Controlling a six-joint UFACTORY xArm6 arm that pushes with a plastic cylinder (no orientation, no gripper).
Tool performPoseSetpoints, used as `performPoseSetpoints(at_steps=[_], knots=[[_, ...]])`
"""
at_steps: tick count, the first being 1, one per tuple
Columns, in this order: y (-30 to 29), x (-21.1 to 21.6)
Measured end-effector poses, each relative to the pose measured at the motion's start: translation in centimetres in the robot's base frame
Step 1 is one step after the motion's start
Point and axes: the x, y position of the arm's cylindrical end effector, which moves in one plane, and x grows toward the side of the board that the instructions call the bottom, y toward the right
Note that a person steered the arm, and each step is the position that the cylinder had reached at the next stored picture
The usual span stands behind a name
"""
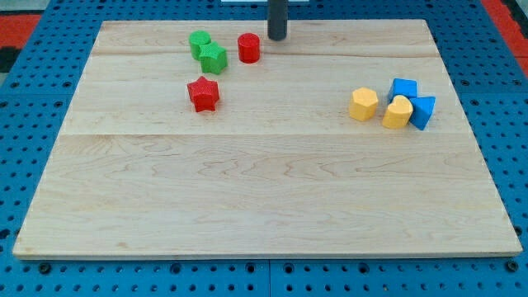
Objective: Move your arm closer to the red circle
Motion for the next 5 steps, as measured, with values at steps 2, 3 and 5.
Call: performPoseSetpoints(at_steps=[2,3,5], knots=[[-2.5,0.6],[-3.5,2.1],[-3.5,6.0]])
